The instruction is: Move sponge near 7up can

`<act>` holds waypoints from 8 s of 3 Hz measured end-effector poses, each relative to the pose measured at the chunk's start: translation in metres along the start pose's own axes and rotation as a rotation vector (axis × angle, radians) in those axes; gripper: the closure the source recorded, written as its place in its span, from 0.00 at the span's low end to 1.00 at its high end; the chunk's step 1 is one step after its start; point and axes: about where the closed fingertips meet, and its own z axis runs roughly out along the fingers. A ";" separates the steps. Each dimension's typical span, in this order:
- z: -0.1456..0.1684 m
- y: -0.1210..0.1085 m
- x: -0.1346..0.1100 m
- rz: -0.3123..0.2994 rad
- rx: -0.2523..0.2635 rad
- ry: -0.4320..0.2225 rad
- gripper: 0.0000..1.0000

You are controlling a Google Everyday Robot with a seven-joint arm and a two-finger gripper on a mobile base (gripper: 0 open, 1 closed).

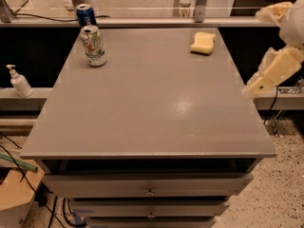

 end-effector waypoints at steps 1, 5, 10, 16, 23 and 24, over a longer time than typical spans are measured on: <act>0.005 -0.001 -0.001 0.010 -0.010 -0.019 0.00; 0.083 -0.064 -0.029 0.091 -0.007 -0.284 0.00; 0.168 -0.142 -0.007 0.245 0.040 -0.398 0.00; 0.277 -0.227 0.051 0.569 0.146 -0.459 0.00; 0.245 -0.213 -0.042 0.345 0.051 -0.557 1.00; 0.252 -0.184 -0.082 0.296 -0.070 -0.633 1.00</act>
Offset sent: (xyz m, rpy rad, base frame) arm 0.0306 0.0250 -0.0100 0.0449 -0.0418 0.0063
